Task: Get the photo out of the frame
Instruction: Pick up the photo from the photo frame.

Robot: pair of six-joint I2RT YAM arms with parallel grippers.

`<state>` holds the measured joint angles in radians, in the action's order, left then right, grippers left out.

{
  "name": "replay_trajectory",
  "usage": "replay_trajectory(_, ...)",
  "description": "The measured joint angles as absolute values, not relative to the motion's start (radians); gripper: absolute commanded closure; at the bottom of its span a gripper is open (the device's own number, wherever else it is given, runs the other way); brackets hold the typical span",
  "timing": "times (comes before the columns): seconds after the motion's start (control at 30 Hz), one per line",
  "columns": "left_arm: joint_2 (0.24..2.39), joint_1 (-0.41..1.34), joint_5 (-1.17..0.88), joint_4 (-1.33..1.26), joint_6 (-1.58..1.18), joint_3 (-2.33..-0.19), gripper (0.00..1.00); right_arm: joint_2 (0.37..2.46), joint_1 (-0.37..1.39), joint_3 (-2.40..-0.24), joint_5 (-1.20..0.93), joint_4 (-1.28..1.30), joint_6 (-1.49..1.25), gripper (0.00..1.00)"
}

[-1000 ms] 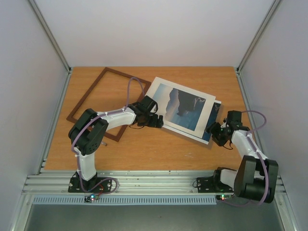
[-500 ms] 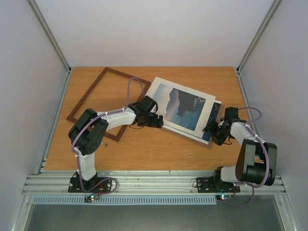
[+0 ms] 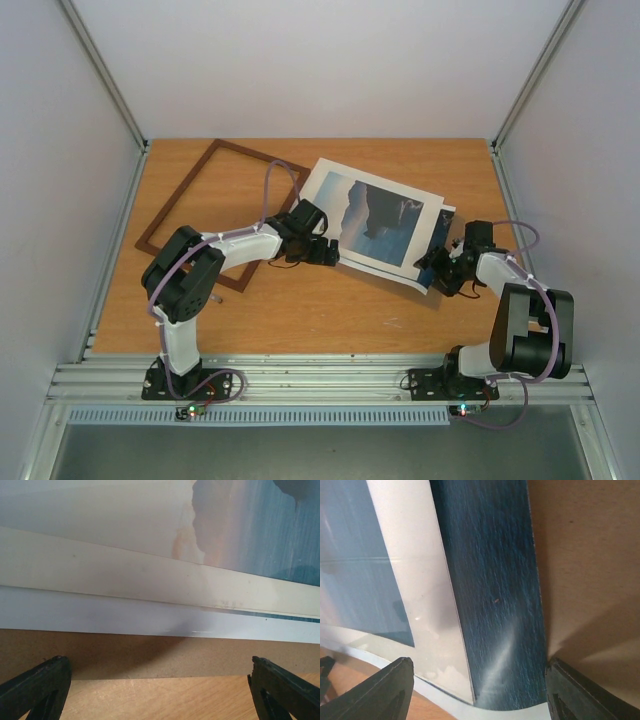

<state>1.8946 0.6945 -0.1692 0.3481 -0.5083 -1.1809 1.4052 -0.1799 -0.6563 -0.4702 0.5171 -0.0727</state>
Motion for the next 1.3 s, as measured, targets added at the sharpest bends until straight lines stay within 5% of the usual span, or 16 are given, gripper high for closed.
replay_trajectory(0.87,1.886,0.694,-0.173,0.329,-0.508,-1.164,0.03,1.385,-0.309,-0.494,-0.772,-0.047,-0.205,0.28)
replay_trajectory(1.3,1.885,0.693,-0.175,0.328,-0.508,-1.163,0.03,1.538,-0.355,-0.484,-0.825,-0.328,-0.317,0.31)
